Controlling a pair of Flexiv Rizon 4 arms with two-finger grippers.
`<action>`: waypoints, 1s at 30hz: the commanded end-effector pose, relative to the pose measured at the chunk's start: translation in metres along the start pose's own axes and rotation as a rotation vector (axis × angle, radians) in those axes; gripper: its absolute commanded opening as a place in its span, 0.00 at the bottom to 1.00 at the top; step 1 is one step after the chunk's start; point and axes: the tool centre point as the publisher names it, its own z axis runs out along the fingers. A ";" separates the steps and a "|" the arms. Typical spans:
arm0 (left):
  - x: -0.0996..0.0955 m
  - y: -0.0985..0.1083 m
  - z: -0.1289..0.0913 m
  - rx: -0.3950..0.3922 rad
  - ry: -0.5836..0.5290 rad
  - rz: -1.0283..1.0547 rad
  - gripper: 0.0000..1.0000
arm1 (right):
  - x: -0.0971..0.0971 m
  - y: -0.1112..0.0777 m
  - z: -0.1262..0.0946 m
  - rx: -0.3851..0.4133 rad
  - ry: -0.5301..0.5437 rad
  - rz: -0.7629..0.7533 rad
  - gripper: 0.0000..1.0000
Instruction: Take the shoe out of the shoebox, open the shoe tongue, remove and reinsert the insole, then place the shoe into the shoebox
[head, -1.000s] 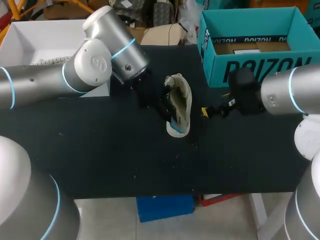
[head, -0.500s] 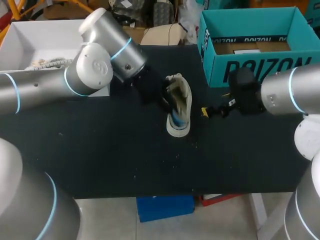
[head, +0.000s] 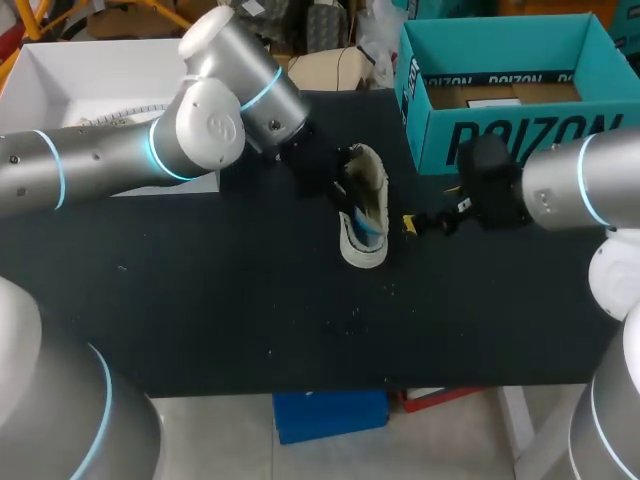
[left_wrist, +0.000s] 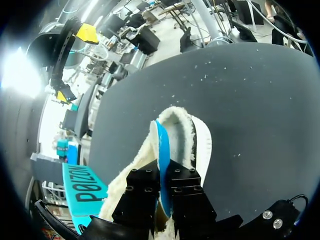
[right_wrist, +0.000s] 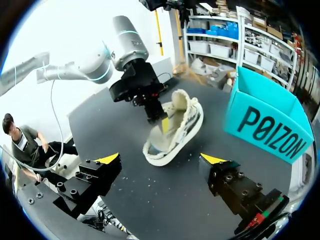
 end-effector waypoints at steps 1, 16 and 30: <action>-0.004 -0.001 0.011 -0.018 0.076 0.017 0.00 | 0.001 0.001 0.000 0.002 -0.001 0.000 1.00; 0.009 -0.023 0.002 -0.018 0.174 0.021 0.29 | 0.001 0.001 0.000 0.002 -0.001 0.000 1.00; -0.007 -0.030 -0.014 -0.122 0.289 0.048 0.00 | 0.001 0.001 0.000 0.002 -0.001 0.000 1.00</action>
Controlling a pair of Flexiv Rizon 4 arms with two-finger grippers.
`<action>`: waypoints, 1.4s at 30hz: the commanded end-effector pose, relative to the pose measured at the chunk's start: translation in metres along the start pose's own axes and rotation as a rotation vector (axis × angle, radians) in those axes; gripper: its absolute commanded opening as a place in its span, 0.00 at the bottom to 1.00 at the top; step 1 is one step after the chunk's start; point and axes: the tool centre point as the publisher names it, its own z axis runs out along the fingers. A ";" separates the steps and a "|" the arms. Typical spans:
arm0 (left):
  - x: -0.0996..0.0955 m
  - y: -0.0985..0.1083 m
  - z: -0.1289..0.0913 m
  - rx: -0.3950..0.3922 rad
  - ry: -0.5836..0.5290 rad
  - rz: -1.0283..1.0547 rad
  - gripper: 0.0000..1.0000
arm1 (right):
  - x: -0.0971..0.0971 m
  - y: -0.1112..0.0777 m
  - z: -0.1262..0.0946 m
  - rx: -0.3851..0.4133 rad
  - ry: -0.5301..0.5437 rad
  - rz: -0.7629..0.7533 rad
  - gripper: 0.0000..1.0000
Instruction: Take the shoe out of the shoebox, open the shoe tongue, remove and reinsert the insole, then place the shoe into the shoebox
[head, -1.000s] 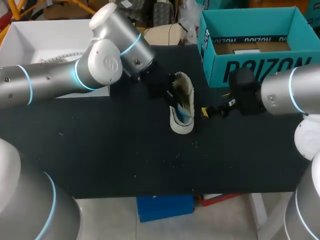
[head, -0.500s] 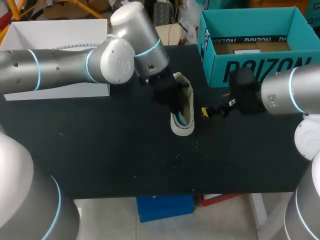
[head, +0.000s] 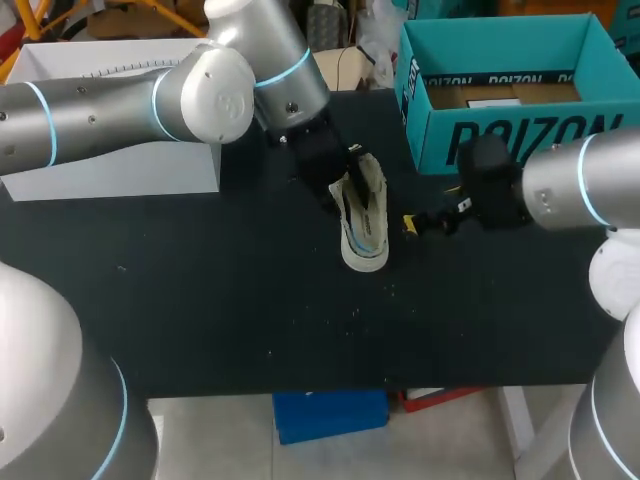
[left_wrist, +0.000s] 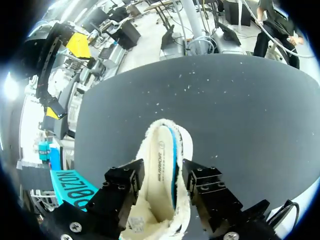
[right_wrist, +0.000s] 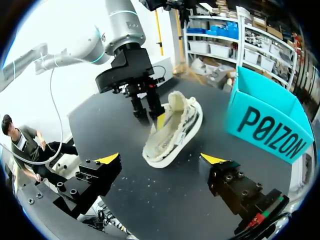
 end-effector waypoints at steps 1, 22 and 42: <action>-0.014 -0.006 0.012 -0.065 0.085 0.022 0.00 | 0.001 0.001 0.000 0.002 -0.001 0.000 1.00; 0.002 0.002 0.061 -0.021 0.245 -0.001 0.00 | 0.001 0.001 0.000 0.002 -0.001 0.000 1.00; -0.017 -0.008 -0.005 0.043 0.021 -0.050 0.00 | 0.001 0.001 0.000 0.002 -0.001 0.000 1.00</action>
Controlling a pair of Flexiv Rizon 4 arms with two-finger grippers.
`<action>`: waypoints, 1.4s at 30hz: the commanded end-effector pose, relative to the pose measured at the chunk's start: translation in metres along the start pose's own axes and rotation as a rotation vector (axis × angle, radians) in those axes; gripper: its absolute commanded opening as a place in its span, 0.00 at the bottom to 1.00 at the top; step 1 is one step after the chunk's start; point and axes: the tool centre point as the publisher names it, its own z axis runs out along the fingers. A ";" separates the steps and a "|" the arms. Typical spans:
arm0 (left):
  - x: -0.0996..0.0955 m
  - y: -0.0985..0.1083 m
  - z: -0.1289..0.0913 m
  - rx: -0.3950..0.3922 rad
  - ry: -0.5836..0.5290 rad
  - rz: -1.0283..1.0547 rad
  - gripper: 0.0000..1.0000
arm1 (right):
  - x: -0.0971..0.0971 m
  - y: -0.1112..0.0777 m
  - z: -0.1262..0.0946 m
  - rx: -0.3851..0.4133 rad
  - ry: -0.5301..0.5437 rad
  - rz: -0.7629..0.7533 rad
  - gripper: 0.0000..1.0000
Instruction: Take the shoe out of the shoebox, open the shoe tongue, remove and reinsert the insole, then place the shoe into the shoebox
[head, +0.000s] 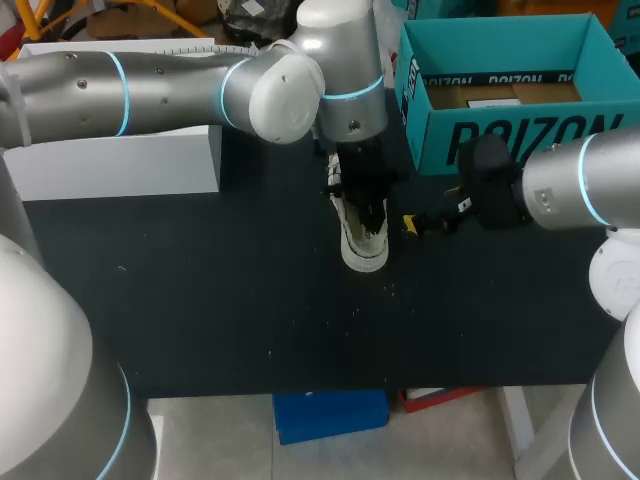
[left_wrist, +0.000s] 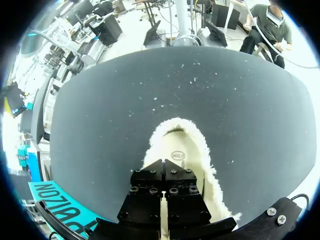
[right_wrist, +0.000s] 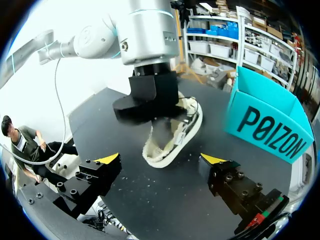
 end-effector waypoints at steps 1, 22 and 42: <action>0.018 -0.007 -0.062 -0.001 -0.187 -0.038 0.00 | 0.001 0.001 0.001 0.002 -0.001 0.000 1.00; 0.015 0.116 -0.146 -0.373 -0.376 -0.337 0.00 | 0.001 0.001 0.001 0.002 -0.001 0.000 1.00; 0.027 0.059 -0.046 -0.134 -0.245 -0.362 0.00 | 0.001 0.001 0.001 0.002 -0.001 0.000 1.00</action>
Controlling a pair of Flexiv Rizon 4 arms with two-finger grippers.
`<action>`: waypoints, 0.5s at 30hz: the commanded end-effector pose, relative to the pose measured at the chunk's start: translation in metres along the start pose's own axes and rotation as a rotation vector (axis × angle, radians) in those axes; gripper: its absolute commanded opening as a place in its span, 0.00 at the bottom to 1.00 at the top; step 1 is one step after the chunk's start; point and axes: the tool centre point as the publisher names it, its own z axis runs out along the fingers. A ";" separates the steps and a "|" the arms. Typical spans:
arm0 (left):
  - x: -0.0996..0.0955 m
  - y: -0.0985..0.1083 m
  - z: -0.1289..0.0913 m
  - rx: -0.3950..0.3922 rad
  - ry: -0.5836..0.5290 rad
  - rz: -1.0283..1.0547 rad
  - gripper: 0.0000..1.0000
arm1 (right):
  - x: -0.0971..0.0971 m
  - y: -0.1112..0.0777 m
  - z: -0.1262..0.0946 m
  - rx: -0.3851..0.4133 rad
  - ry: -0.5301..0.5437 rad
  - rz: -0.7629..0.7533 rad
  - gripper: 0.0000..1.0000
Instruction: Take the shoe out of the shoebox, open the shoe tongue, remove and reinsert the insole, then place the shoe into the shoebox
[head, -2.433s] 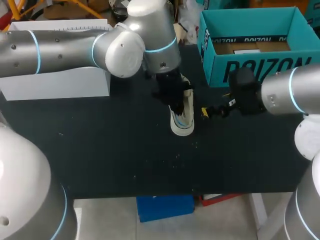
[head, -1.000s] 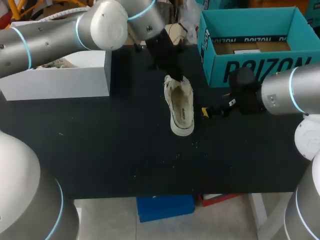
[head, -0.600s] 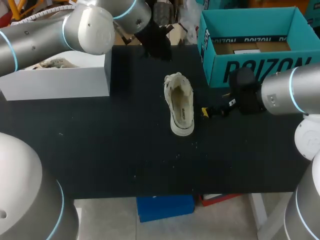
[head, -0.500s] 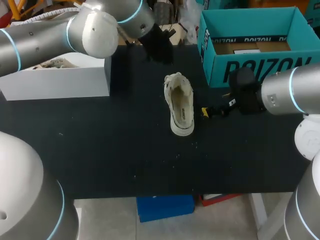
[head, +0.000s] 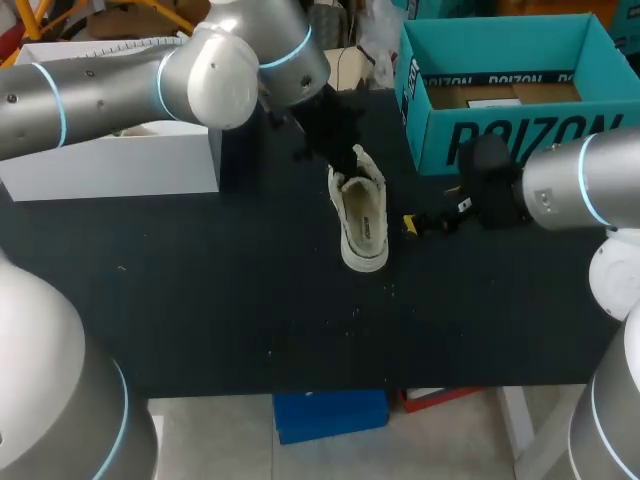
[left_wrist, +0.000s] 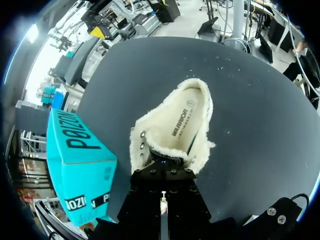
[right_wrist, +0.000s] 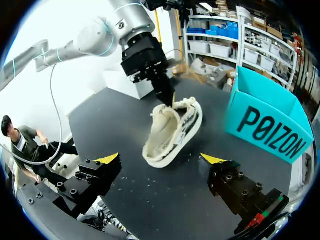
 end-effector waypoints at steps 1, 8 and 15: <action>0.007 -0.011 0.022 0.031 -0.008 0.004 0.00 | 0.001 0.001 0.001 0.002 -0.002 0.000 1.00; 0.009 -0.019 0.035 0.049 0.008 0.005 0.00 | 0.001 0.001 0.001 0.002 -0.002 0.000 1.00; 0.011 -0.024 -0.012 0.010 0.018 0.052 0.00 | 0.001 0.001 0.001 0.002 -0.002 0.000 1.00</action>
